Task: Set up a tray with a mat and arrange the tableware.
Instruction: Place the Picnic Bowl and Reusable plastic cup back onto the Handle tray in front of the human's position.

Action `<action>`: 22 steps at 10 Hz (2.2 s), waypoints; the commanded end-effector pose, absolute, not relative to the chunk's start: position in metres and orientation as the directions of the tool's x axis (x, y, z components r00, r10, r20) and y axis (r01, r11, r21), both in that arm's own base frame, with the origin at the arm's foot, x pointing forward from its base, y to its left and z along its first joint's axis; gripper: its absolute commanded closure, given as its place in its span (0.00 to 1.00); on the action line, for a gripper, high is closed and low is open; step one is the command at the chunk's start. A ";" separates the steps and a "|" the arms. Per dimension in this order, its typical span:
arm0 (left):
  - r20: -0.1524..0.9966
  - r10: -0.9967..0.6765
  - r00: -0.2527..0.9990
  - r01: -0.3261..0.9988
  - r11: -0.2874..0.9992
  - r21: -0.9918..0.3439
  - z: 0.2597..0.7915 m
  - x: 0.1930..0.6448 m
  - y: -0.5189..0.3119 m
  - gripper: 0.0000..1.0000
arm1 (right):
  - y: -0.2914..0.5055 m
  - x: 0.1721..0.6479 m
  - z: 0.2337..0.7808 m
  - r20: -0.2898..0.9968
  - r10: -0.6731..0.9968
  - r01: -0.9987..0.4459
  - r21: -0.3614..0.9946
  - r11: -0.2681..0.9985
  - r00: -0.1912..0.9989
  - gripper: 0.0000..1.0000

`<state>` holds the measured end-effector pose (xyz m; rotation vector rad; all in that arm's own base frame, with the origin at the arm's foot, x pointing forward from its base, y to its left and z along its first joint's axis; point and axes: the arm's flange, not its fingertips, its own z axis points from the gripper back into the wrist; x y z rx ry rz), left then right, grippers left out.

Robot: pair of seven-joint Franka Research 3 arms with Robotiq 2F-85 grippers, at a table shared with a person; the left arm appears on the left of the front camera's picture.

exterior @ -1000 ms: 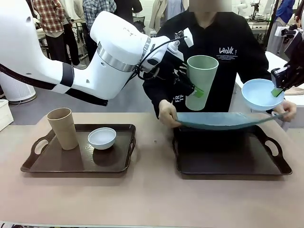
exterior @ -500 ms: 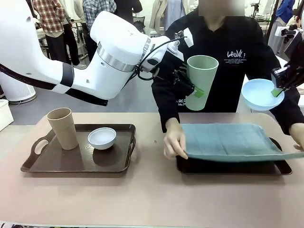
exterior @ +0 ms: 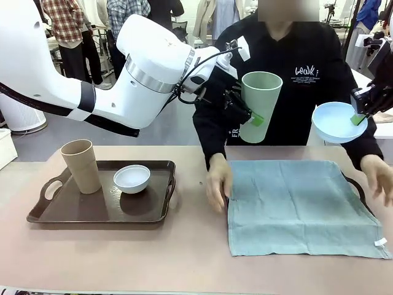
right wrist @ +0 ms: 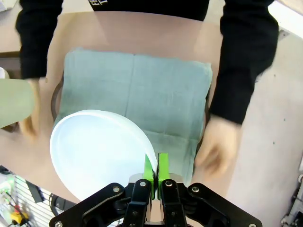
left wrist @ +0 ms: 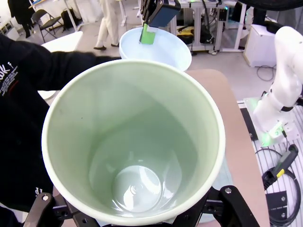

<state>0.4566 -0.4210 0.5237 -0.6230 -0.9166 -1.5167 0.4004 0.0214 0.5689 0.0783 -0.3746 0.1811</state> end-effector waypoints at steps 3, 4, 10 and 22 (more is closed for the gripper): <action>0.815 -0.554 -0.173 0.978 0.000 0.208 0.526 0.456 -0.421 0.24 | 0.022 0.403 0.570 0.376 0.167 -0.194 0.033 0.980 0.911 1.00; 0.815 -0.554 -0.173 0.978 0.000 0.208 0.526 0.456 -0.421 0.24 | 0.022 0.403 0.570 0.376 0.167 -0.194 0.033 0.980 0.911 1.00; 0.815 -0.554 -0.173 0.978 0.000 0.208 0.526 0.456 -0.421 0.24 | 0.022 0.403 0.570 0.376 0.167 -0.194 0.033 0.980 0.911 1.00; 0.878 -0.478 0.038 0.991 -0.094 -0.094 0.418 0.489 -0.424 0.15 | -0.003 0.438 0.466 0.176 0.117 -0.134 0.089 0.987 0.977 0.96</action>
